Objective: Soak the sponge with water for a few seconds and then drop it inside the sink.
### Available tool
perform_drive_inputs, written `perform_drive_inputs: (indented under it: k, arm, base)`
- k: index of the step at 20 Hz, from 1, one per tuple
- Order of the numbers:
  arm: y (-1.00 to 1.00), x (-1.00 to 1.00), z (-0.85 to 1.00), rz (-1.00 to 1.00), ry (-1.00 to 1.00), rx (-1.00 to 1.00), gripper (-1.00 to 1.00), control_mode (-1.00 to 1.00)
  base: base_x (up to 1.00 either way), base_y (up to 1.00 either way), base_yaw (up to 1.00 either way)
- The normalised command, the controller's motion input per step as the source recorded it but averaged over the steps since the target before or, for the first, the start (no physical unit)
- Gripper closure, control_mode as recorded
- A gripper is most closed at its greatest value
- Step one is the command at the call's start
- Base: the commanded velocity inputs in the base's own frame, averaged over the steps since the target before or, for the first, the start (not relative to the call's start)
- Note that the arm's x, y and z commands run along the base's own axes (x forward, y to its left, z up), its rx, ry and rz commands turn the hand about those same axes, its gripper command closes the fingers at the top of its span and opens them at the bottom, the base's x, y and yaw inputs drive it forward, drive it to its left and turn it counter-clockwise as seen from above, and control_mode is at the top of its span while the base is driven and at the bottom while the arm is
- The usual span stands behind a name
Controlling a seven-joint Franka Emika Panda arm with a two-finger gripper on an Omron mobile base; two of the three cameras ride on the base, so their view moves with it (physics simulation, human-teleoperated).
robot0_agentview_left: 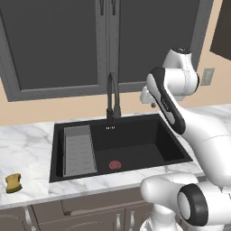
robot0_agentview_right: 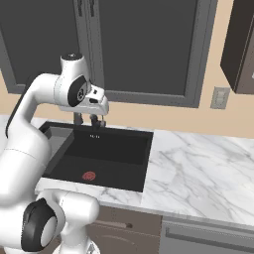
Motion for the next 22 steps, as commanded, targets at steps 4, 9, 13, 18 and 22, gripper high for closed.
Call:
perform_drive_inputs:
  k: [4,9,13,18,22]
  arm:
    - [-0.06,0.15,0.0,0.0,0.04,0.02,-1.0,-1.0]
    - [0.0,0.0,0.0,0.0,0.0,0.0,-1.0,-1.0]
    - [0.0,0.0,0.0,0.0,0.0,0.0,-1.0,-1.0]
    - [0.0,0.0,0.0,0.0,0.0,0.0,-1.0,-1.0]
    - [0.0,0.0,0.0,0.0,0.0,0.0,-1.0,-1.0]
  base:
    - [0.0,0.0,0.0]
    - [0.0,0.0,0.0]
    - [0.0,0.0,0.0]
    - [0.0,0.0,0.0]
    - [0.0,0.0,0.0]
